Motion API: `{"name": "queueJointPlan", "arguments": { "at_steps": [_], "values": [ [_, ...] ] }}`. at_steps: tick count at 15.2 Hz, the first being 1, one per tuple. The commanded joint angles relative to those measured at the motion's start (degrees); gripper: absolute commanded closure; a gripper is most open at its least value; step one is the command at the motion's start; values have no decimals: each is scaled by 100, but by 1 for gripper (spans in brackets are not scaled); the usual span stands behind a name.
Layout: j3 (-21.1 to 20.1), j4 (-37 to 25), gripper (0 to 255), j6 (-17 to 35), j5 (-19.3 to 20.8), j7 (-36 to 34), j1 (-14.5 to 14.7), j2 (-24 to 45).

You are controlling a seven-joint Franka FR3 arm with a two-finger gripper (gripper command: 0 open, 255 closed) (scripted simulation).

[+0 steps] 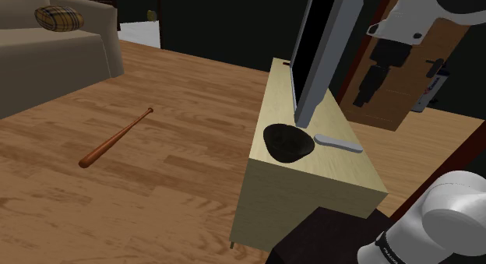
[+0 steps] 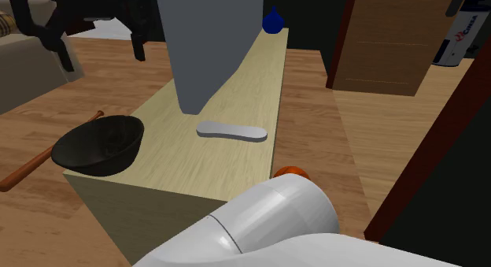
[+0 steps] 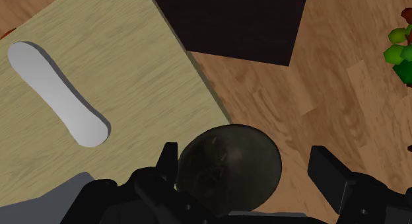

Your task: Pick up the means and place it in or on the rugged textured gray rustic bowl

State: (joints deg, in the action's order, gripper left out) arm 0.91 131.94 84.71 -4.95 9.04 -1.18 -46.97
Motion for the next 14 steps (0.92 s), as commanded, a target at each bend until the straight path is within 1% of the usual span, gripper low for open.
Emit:
{"name": "queueJointPlan", "arguments": {
  "at_steps": [1,8,14],
  "values": [
    [0,0,0,0,0,0,0,0],
    [776,917,0,825,691,1361,-27,-58],
    [1519,1385,0,1695,1284,2506,-79,310]
  ]
}}
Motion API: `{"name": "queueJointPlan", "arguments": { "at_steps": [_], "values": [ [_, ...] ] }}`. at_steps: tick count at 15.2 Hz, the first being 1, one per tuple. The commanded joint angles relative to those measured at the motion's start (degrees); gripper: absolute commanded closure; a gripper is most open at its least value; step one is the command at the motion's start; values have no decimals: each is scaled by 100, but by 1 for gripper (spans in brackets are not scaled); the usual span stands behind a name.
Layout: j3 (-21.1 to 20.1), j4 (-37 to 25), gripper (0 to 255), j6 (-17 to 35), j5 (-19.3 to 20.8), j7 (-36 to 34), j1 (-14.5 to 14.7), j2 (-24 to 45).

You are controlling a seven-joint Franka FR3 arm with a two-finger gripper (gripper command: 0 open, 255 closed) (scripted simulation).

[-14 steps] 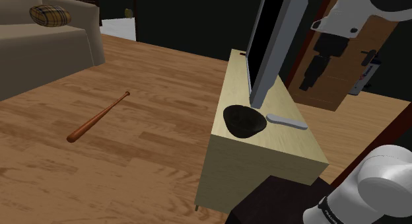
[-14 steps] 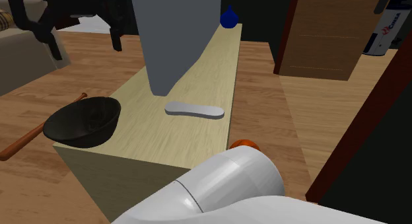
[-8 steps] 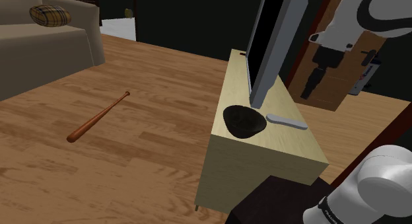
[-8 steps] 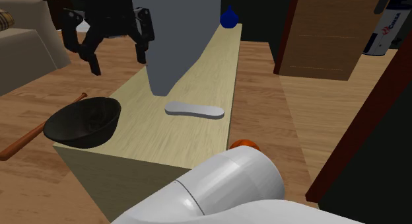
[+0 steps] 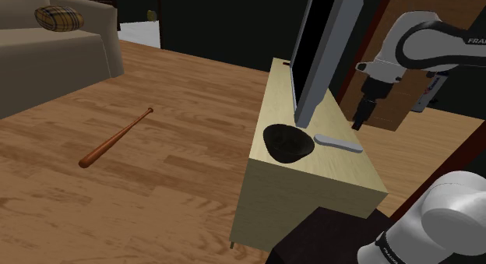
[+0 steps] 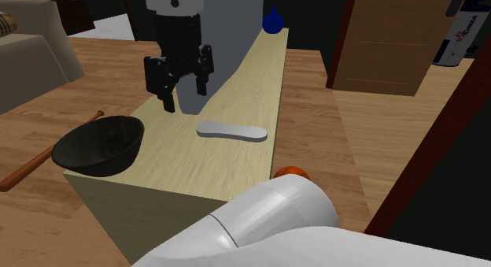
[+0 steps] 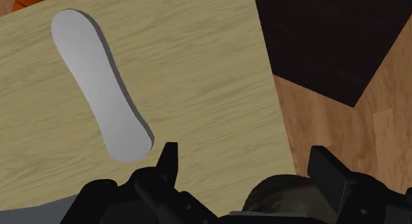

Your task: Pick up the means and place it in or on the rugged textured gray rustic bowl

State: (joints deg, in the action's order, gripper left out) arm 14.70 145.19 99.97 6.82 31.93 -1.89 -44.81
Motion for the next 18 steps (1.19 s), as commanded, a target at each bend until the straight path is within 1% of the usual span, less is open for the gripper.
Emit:
{"name": "queueJointPlan", "arguments": {
  "at_steps": [1,5,9,12,14,15,18],
  "values": [
    [269,107,0,330,198,406,-13,197],
    [802,199,0,1004,509,1163,3,724],
    [1357,137,0,1713,690,1938,101,1425],
    [1786,-8,0,2249,683,2563,244,2055],
    [2077,-148,0,2598,582,3019,377,2523],
    [2155,-193,0,2692,536,3154,415,2659],
    [2222,-72,0,2965,481,3208,443,2824]
  ]
}}
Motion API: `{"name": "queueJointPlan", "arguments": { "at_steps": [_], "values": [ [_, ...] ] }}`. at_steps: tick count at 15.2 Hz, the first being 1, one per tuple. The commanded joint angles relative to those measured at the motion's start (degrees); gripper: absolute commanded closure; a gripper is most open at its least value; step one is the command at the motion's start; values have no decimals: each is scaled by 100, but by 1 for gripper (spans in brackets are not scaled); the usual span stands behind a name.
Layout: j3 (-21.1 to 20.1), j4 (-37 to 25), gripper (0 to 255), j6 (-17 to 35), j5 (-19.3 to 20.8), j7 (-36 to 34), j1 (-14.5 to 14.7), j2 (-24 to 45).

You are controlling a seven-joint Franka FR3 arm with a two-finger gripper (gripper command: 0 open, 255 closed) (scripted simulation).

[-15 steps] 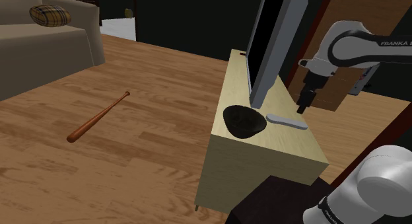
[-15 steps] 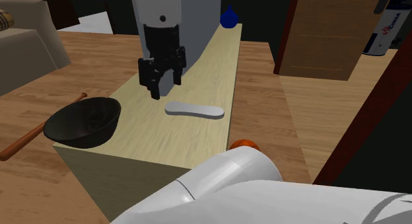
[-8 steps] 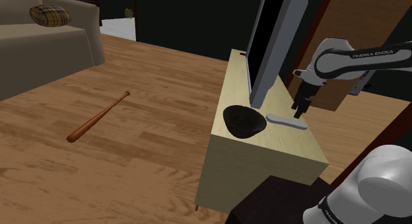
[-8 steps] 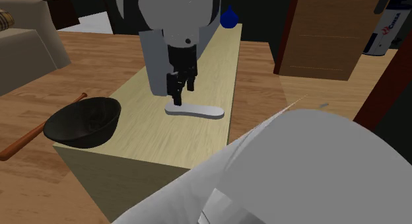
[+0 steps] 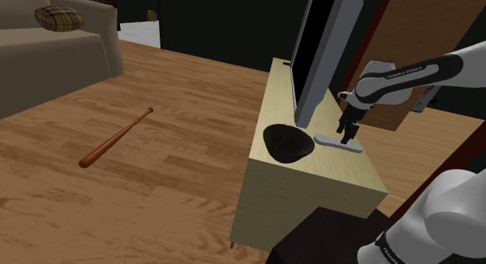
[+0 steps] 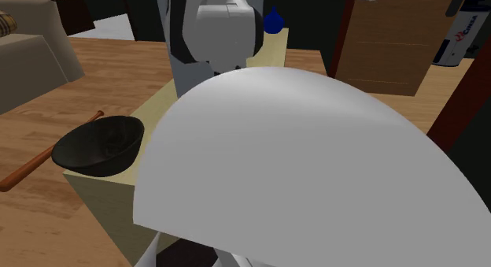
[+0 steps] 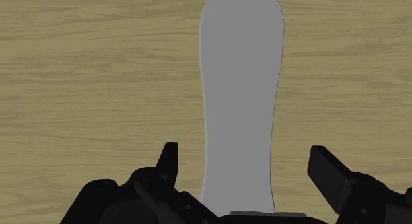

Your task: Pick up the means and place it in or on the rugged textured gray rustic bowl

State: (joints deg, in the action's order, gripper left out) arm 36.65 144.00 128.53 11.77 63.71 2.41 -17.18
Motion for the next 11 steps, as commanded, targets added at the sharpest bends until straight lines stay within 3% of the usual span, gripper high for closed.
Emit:
{"name": "queueJointPlan", "arguments": {
  "at_steps": [1,5,11],
  "values": [
    [51,84,0,200,-37,50,25,120],
    [137,209,0,532,-139,139,77,349],
    [137,209,0,532,-139,139,77,349]
  ]
}}
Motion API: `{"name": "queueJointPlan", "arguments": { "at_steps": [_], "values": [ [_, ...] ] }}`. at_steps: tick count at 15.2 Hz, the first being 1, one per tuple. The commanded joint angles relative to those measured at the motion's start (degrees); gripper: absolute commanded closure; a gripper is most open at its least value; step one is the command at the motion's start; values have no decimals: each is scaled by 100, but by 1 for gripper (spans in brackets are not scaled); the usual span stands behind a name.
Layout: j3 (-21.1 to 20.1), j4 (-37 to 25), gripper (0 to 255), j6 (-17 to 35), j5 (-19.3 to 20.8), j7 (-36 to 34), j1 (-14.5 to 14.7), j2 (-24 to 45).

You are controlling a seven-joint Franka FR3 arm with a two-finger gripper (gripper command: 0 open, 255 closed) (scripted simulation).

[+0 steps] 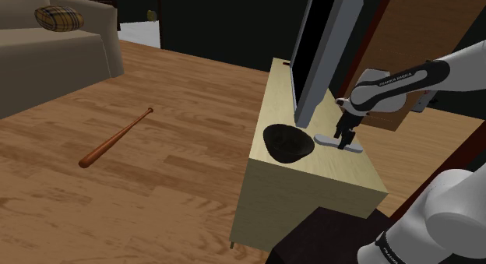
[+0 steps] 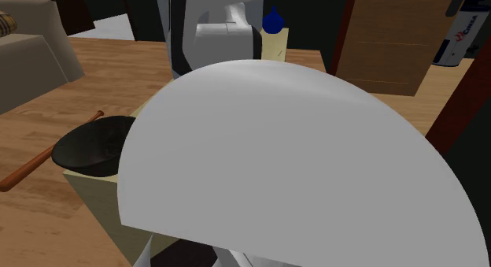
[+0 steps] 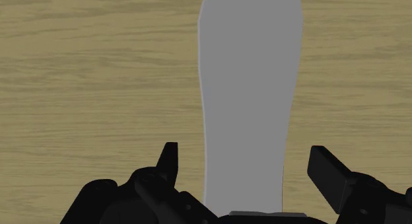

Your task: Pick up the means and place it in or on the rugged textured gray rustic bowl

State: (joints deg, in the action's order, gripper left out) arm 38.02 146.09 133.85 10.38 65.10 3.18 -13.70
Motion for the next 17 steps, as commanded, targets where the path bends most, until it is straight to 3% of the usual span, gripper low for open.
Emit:
{"name": "queueJointPlan", "arguments": {
  "at_steps": [1,2,11,17],
  "values": [
    [0,0,0,0,0,0,0,0],
    [0,0,255,0,0,0,0,0],
    [0,1,255,1,0,0,0,0],
    [-148,-209,255,-554,158,-147,-78,-378]
  ]
}}
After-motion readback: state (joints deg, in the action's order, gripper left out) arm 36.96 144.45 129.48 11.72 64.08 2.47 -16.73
